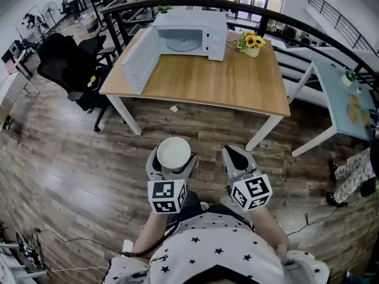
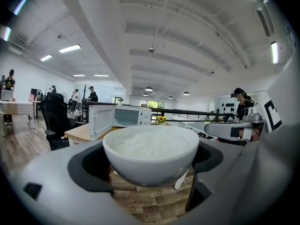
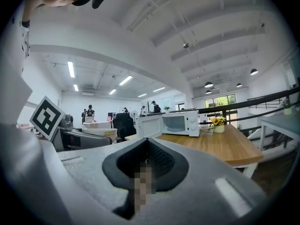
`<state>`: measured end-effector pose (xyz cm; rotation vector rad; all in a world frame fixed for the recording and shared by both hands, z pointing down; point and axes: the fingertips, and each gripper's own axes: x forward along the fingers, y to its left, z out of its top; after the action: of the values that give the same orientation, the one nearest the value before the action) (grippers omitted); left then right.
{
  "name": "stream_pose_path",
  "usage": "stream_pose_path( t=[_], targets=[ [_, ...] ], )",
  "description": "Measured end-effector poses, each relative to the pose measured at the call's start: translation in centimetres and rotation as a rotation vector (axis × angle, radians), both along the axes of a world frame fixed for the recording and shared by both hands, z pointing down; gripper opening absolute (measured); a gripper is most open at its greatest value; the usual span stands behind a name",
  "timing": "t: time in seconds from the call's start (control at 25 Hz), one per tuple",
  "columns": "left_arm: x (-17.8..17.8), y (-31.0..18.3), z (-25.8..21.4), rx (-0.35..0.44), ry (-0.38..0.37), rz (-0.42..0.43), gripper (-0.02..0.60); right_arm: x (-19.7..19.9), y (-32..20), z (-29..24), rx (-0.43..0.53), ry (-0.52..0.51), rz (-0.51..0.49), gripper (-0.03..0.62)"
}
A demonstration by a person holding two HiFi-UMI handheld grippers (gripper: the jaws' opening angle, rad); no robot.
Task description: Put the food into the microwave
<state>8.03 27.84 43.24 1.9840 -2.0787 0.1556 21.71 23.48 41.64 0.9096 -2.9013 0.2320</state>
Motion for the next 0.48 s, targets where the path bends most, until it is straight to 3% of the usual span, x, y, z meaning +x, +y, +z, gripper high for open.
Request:
stream_pose_path(
  t=[0.48],
  targets=[
    [-0.7,-1.3,-0.1,0.000,0.002,-0.011,0.489,-0.9,-1.6,0.4,-0.013,0.005,-0.006,0.006]
  ],
)
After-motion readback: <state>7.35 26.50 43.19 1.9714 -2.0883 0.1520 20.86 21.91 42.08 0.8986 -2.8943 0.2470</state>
